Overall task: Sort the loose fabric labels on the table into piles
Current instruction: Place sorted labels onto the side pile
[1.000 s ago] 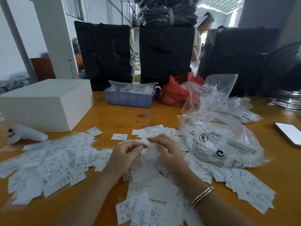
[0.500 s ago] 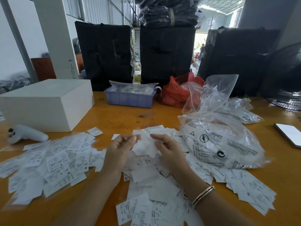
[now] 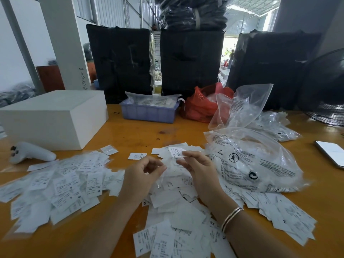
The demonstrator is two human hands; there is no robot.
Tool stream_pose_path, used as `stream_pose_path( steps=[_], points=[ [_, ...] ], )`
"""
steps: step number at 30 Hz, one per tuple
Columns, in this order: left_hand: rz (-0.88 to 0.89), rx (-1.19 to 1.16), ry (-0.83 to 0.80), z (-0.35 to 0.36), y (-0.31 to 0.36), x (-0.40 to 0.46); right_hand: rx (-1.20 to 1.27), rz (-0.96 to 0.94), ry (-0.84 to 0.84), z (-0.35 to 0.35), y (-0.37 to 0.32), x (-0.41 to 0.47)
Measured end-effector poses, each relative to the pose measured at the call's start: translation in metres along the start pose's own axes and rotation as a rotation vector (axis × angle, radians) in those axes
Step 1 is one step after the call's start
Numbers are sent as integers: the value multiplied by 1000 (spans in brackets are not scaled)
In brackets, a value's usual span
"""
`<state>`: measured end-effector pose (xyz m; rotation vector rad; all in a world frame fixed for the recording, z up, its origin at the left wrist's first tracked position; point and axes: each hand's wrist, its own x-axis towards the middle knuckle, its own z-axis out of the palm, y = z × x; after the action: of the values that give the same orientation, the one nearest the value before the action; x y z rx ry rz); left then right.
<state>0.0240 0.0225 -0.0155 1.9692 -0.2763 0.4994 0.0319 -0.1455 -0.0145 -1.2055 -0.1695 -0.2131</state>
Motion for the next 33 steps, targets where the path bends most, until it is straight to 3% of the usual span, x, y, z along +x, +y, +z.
stream_pose_path(
  steps=[6,10,15,27,33],
  points=[
    [63,70,-21,-1,0,0,-54,-21,-73,-1,2,-2],
    [17,40,-83,-1,2,0,-87,-35,22,0,0,-2],
    [-37,36,-149,-3,4,1,-116,-107,16,1,0,-4],
    [-20,60,-141,-3,0,2,-513,-246,-45,5,0,-10],
    [-1,11,-132,-4,-2,4,-788,-435,-128,8,0,-12]
  ],
)
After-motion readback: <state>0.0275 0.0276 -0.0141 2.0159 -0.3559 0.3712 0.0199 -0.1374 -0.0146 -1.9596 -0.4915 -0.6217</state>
